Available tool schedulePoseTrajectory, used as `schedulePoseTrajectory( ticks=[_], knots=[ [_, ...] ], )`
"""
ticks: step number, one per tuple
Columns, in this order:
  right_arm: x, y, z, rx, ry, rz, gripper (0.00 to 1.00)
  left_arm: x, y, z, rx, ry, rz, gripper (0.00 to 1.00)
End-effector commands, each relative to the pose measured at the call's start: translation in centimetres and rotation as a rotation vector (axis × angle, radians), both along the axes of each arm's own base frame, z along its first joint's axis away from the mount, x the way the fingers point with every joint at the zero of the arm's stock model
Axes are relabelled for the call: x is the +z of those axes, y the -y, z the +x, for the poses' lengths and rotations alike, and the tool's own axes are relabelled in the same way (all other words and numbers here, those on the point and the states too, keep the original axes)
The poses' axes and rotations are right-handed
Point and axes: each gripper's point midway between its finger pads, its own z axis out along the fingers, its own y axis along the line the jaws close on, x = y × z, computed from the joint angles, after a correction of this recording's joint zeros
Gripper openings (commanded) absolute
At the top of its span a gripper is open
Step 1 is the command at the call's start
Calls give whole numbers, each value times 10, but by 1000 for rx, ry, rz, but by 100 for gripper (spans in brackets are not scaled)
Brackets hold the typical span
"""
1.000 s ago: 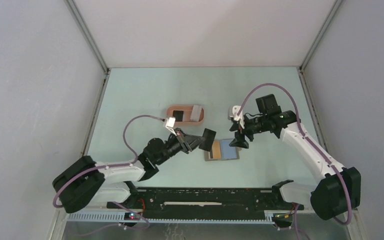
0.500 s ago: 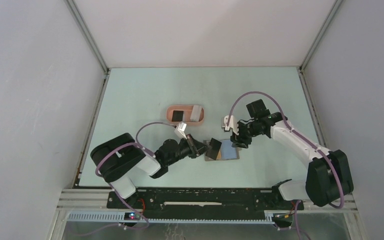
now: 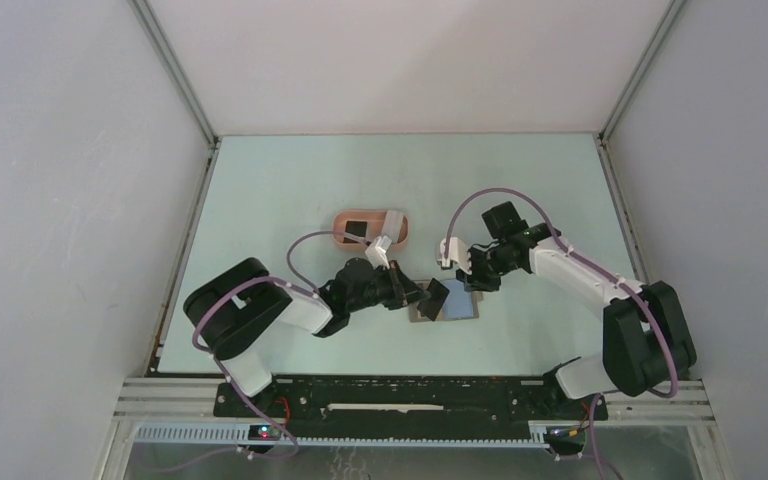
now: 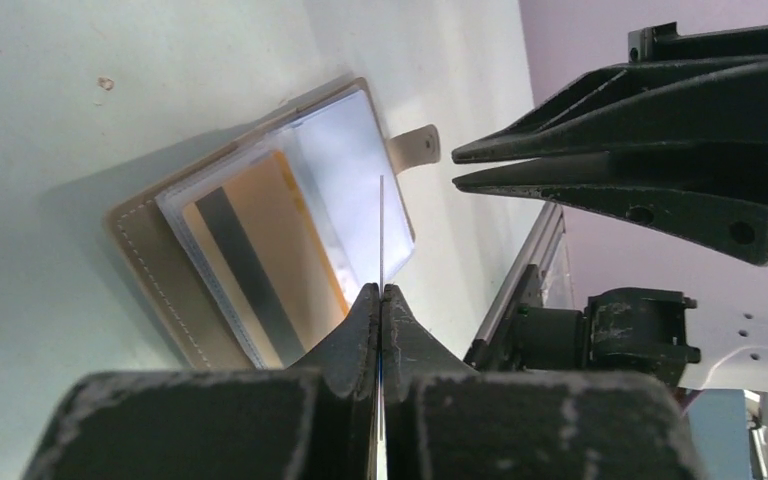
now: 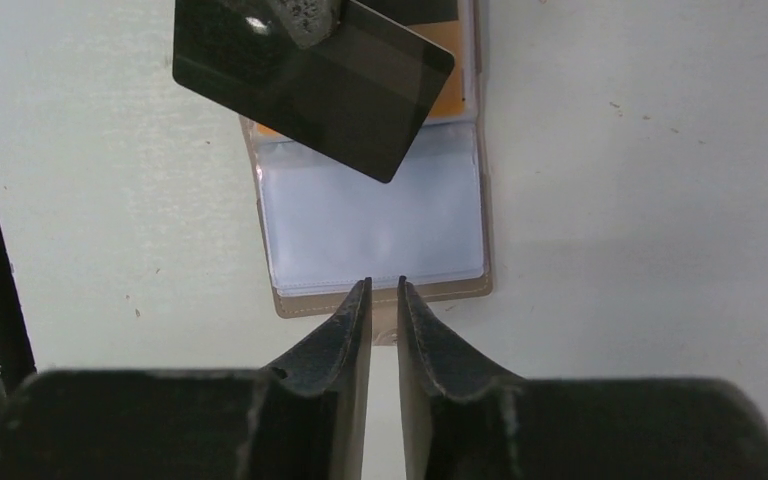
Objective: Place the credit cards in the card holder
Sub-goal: Insert the credit card into the card holder.
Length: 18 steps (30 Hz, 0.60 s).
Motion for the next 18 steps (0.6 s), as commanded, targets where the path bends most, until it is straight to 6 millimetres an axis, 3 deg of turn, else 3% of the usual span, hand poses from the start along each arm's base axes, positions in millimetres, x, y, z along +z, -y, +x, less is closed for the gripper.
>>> schedulePoseTrajectory(
  ticks=[1,9,18],
  knots=[
    [-11,-1,2,37,8,-54,22,-2,5,10,-30,26,54,0],
    [-31,-3,-3,71,-14,-138,18,-13,3,13,-34,11,89,0],
    [-40,0,-3,67,-34,-175,17,-21,1,14,-31,-3,117,0]
  ],
)
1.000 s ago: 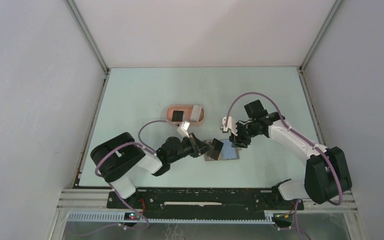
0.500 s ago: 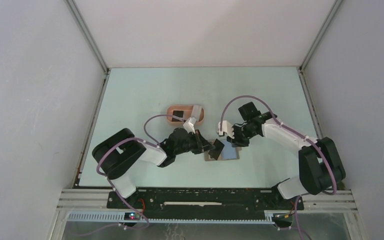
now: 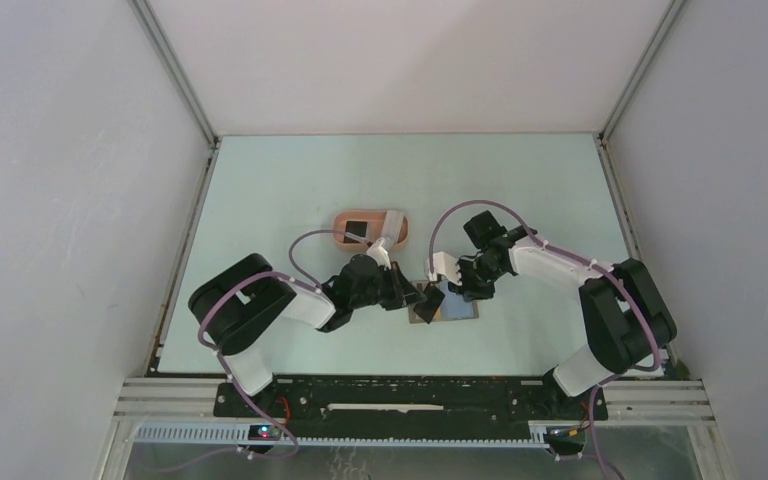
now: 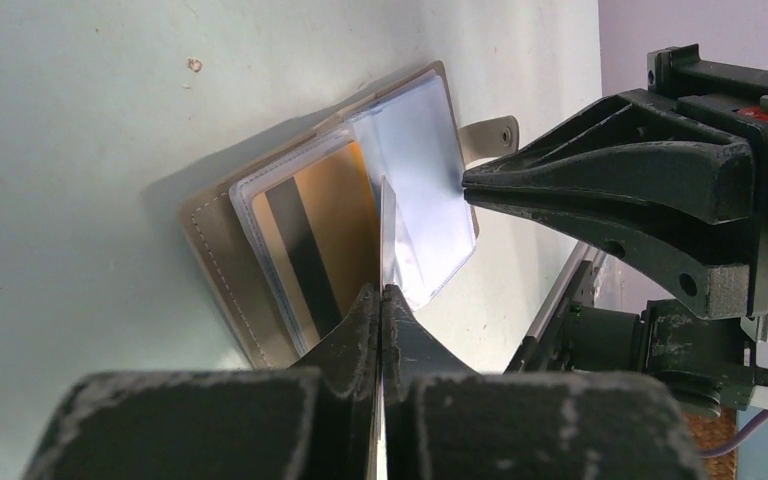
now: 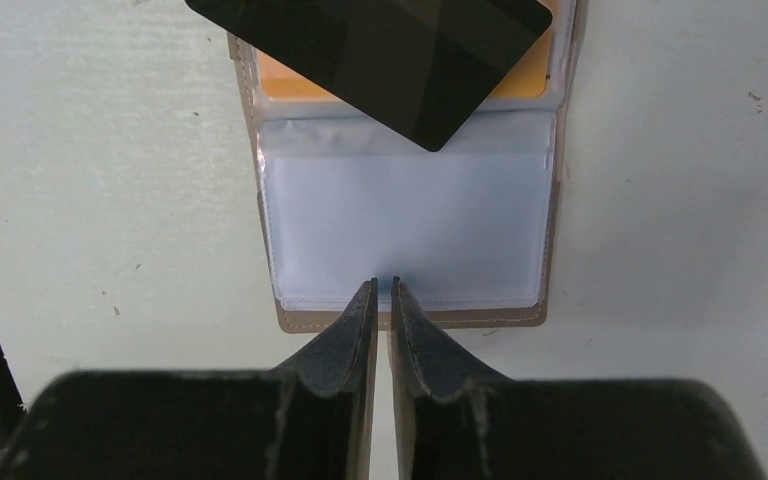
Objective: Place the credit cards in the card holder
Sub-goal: Insert the credit card into the card holder.
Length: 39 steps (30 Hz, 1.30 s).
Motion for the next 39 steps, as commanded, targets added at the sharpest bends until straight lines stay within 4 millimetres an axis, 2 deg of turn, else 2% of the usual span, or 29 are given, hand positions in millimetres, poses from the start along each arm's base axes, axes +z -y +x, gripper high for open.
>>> schedulePoseTrajectory(
  ticks=[1,13,31,39],
  knots=[
    [2,-2,7,12,25,-13,17,6,7,8,-19,35,2,0],
    [-6,-2,4,11,1,-44,16,4,3,6,-12,15,35,0],
    [-7,-4,3,14,-5,-49,15,-1,10,10,1,-13,14,0],
    [-6,-5,3,11,-3,-45,16,-2,6,15,45,-7,4,0]
  ],
)
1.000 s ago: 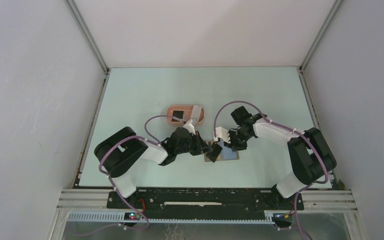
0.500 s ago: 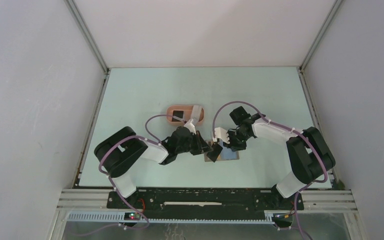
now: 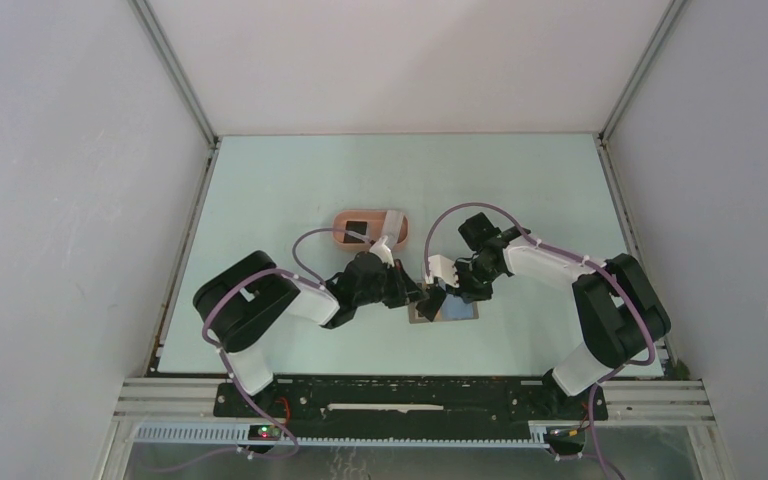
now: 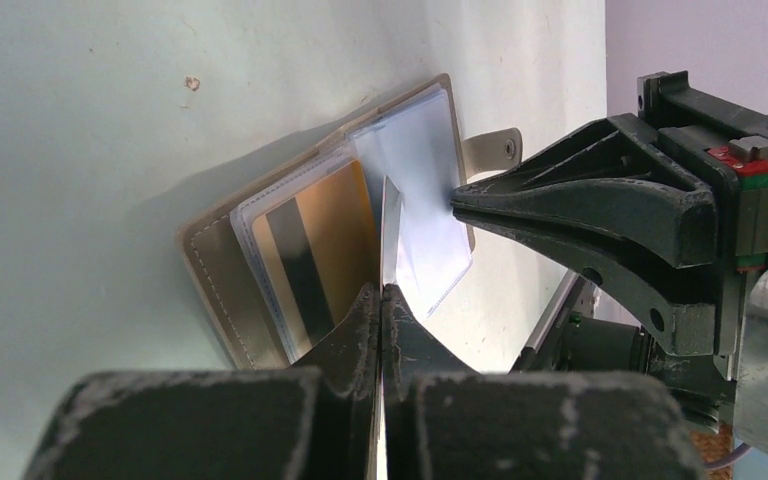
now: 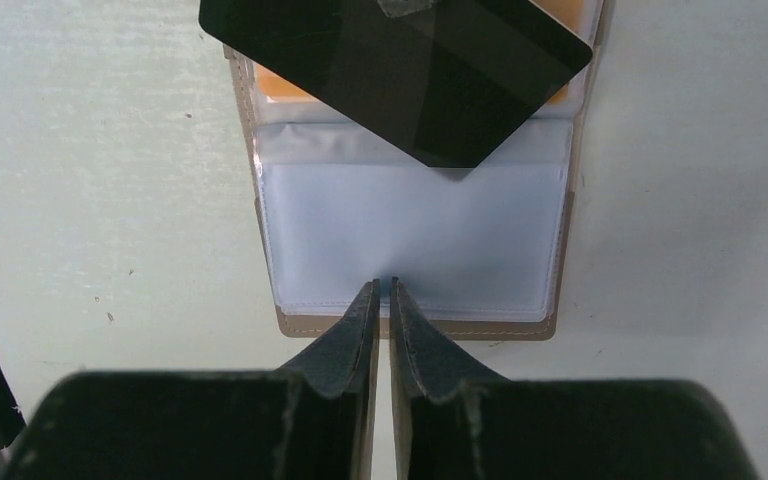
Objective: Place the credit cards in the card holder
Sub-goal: Insert the credit card into the card holder.
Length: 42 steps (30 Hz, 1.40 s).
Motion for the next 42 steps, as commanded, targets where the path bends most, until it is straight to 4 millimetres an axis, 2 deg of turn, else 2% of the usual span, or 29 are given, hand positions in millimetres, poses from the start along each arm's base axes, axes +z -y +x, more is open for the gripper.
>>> schedulePoseTrajectory(
  ticks=[1,16,25,36,42],
  knots=[
    [5,-6,5,3,9,5,16,2,1,9,40,14,-14,0],
    [8,-9,4,-8,3,21,16,1,9,8,141,7,-76,0],
    [9,-10,3,-9,-1,26,17,-9,18,0,184,-14,-121,0],
    [11,-11,3,-9,1,33,16,-7,4,1,300,28,-174,0],
    [12,-12,3,-12,0,37,17,-6,10,0,315,27,-203,0]
  ],
)
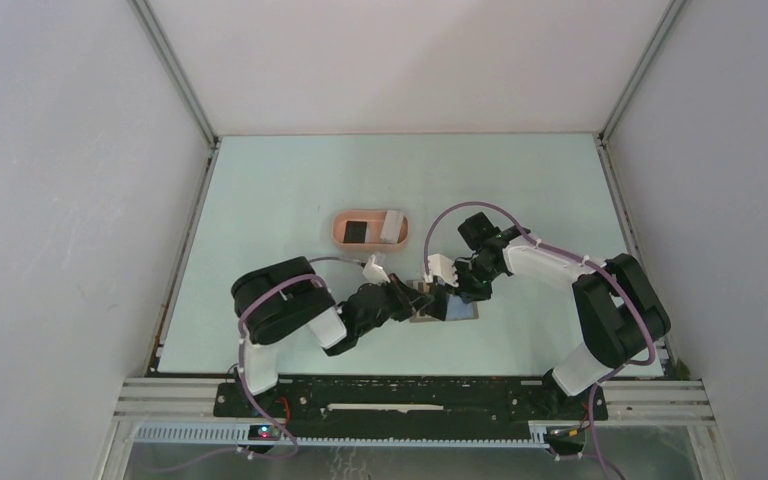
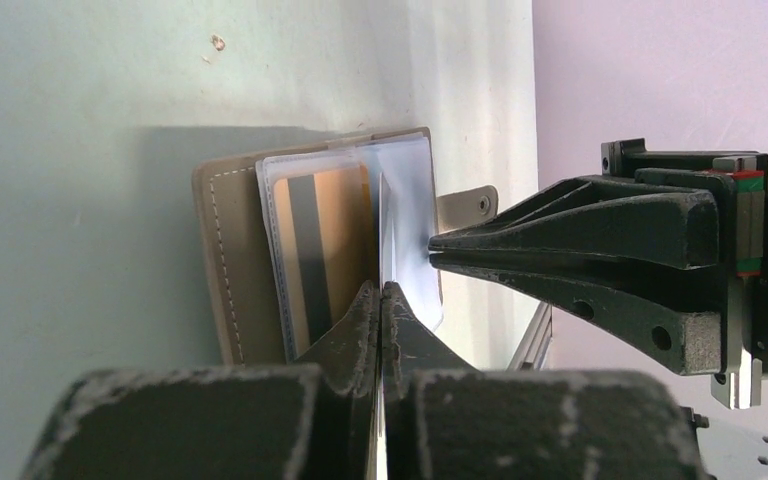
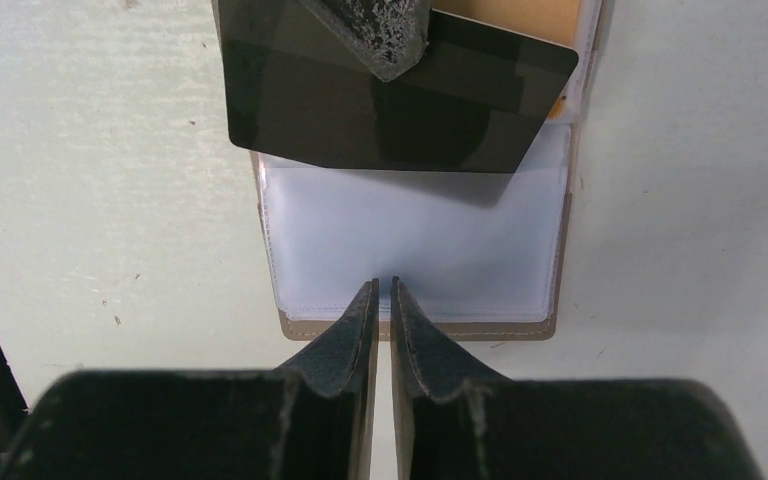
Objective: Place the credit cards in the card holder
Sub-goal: Insert the credit card into the card holder.
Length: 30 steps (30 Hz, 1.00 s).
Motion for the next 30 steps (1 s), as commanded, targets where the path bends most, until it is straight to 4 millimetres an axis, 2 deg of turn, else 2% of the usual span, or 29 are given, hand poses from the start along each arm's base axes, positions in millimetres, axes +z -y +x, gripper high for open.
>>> schedulePoseTrajectory(
  ticks=[1,15,30],
  knots=[
    [10,-10,3,2,7,33,17,-1,-1,4,57,15,-24,0],
    [12,-12,3,2,8,39,17,-2,9,5,100,15,-86,0],
    [11,-12,2,2,4,39,17,-4,0,5,181,19,-101,0]
  ],
)
